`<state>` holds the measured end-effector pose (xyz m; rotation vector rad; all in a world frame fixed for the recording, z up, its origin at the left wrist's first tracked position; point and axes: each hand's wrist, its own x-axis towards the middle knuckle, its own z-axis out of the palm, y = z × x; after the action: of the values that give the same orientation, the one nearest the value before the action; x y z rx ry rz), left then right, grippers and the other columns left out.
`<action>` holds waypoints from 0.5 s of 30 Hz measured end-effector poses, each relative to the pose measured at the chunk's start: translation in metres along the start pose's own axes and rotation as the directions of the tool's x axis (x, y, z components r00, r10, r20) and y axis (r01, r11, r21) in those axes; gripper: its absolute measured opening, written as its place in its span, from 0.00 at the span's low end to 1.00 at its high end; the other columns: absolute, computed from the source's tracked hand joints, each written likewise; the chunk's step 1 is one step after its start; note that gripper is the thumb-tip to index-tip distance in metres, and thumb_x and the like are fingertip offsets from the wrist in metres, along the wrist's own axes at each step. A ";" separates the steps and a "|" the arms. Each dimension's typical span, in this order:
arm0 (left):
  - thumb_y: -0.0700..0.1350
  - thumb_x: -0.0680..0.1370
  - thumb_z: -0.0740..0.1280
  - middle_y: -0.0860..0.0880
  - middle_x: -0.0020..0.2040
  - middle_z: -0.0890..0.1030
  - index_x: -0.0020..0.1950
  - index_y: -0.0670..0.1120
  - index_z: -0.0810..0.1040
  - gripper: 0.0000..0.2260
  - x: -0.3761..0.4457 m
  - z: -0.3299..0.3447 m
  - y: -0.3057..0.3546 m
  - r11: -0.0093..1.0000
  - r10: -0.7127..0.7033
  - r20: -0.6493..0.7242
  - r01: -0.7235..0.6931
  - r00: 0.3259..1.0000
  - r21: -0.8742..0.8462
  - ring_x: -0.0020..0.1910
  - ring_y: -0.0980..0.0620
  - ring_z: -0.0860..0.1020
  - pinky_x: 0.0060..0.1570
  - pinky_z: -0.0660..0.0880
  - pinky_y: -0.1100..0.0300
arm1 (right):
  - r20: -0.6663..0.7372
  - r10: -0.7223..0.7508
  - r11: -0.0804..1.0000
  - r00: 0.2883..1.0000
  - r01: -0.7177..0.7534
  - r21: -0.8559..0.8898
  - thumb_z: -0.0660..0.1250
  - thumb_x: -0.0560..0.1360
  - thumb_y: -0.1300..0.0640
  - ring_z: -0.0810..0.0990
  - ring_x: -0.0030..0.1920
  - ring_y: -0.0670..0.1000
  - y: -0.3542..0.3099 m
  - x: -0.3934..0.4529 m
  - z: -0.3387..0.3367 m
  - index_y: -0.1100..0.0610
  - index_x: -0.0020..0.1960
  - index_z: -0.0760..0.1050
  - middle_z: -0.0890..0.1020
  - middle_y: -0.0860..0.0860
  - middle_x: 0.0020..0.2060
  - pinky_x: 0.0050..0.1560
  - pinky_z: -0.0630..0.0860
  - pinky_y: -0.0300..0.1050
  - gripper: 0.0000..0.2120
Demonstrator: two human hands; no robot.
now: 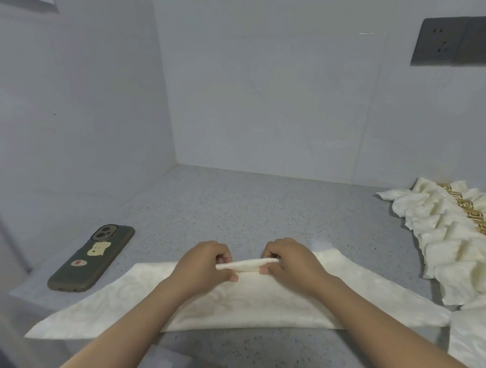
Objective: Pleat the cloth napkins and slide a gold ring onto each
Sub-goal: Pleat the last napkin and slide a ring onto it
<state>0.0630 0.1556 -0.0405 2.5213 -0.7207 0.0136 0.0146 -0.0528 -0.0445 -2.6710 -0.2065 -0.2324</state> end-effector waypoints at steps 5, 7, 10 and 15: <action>0.52 0.69 0.75 0.56 0.41 0.77 0.39 0.56 0.79 0.06 -0.012 -0.009 -0.007 0.998 0.022 0.106 -0.015 0.994 -0.064 0.37 0.61 0.72 0.37 0.66 0.70 | 0.073 -0.016 0.999 0.997 0.018 -0.027 0.71 0.72 0.48 0.70 0.46 0.45 0.001 -0.008 -0.001 0.49 0.46 0.76 0.75 0.43 0.42 0.46 0.67 0.39 0.07; 0.53 0.71 0.73 0.56 0.41 0.78 0.39 0.55 0.81 0.05 -0.015 -0.013 -0.008 0.993 0.006 0.123 0.008 0.992 -0.114 0.37 0.61 0.73 0.38 0.68 0.70 | 0.075 -0.010 1.000 0.997 0.009 0.018 0.71 0.71 0.45 0.71 0.44 0.44 0.003 -0.012 -0.002 0.49 0.42 0.76 0.75 0.43 0.40 0.44 0.67 0.38 0.08; 0.57 0.75 0.68 0.49 0.38 0.79 0.32 0.45 0.79 0.18 -0.017 -0.012 -0.010 0.977 -0.033 0.121 0.058 0.992 -0.204 0.31 0.59 0.72 0.36 0.68 0.65 | 0.048 0.035 0.991 0.998 -0.041 0.125 0.66 0.74 0.41 0.72 0.36 0.46 0.005 -0.017 -0.004 0.58 0.34 0.73 0.78 0.54 0.38 0.38 0.66 0.39 0.21; 0.50 0.71 0.74 0.44 0.35 0.80 0.33 0.42 0.82 0.13 -0.017 -0.004 -0.007 0.959 -0.124 0.039 0.130 0.992 -0.252 0.29 0.56 0.71 0.31 0.68 0.67 | 0.024 0.155 0.957 0.988 -0.156 0.246 0.73 0.71 0.51 0.71 0.34 0.43 0.003 -0.019 -0.001 0.56 0.32 0.73 0.78 0.50 0.39 0.35 0.65 0.32 0.14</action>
<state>0.0528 0.1707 -0.0428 2.3185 -0.5303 -0.1437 -0.0036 -0.0576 -0.0490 -2.4241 -0.0232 -0.1403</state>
